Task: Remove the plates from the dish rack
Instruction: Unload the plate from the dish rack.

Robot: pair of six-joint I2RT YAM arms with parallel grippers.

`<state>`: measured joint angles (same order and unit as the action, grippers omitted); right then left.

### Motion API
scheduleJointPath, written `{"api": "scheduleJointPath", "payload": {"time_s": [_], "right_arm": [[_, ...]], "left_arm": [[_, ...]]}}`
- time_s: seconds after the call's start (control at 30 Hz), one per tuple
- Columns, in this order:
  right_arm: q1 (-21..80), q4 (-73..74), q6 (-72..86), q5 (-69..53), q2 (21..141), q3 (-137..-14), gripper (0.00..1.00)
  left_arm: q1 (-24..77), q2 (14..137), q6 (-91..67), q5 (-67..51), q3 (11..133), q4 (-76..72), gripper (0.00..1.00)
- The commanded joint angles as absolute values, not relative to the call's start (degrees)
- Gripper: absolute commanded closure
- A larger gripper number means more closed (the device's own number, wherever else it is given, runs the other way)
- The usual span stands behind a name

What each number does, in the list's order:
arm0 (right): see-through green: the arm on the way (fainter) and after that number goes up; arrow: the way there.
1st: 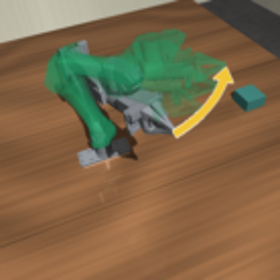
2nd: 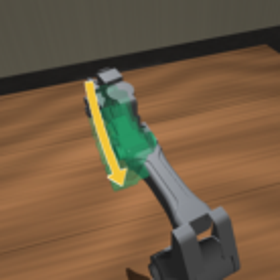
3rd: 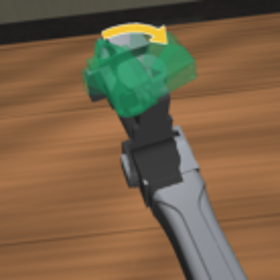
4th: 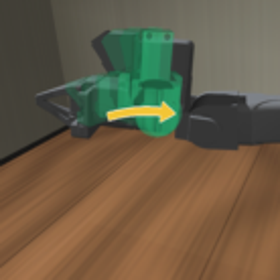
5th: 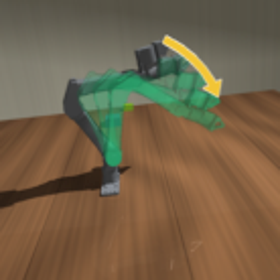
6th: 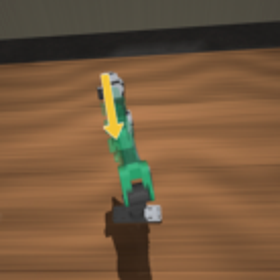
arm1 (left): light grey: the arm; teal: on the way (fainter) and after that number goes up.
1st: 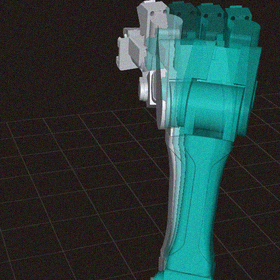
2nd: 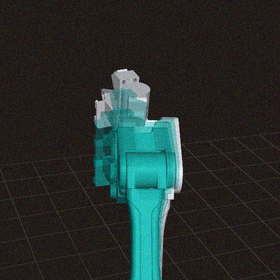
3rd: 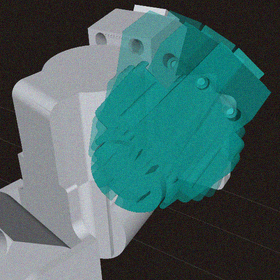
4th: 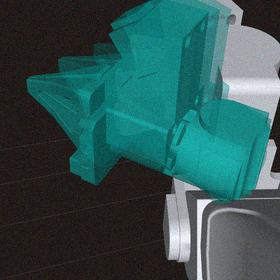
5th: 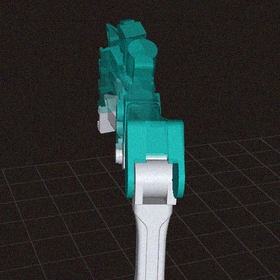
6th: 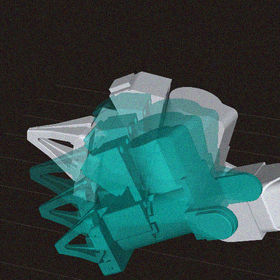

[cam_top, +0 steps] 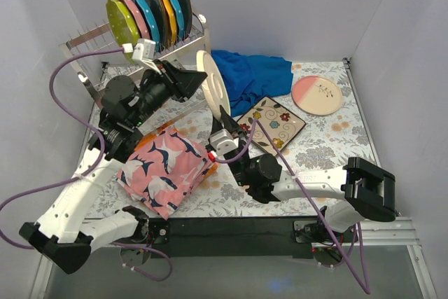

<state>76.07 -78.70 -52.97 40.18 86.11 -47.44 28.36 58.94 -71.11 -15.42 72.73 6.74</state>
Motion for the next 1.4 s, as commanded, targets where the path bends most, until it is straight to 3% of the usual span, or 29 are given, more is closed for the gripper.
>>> {"api": "scheduleJointPath", "payload": {"time_s": [0.0, 0.33, 0.6, 1.1, 1.37], "right_arm": [[77.3, -96.2, -54.9, 33.5, 82.8, -44.6, 0.99], [72.8, -95.4, -42.0, 40.2, 71.4, -29.5, 0.99], [63.8, -93.9, -31.2, 40.7, 63.3, -19.6, 0.99], [42.8, -80.1, -1.0, 27.3, 60.9, -17.8, 0.99], [32.6, -79.5, 16.2, 18.5, 61.9, -15.6, 0.99]], "left_arm": [[36.9, 63.7, -66.8, -12.0, 74.8, 5.4, 1.00], [51.0, 78.0, -61.9, 2.8, 78.6, 2.3, 1.00], [53.2, 91.0, -63.3, 8.3, 83.4, 2.5, 1.00], [53.7, 107.3, -62.1, 14.8, 97.6, 8.3, 1.00], [53.7, 117.0, -62.0, 17.9, 109.3, 17.1, 1.00]]}}
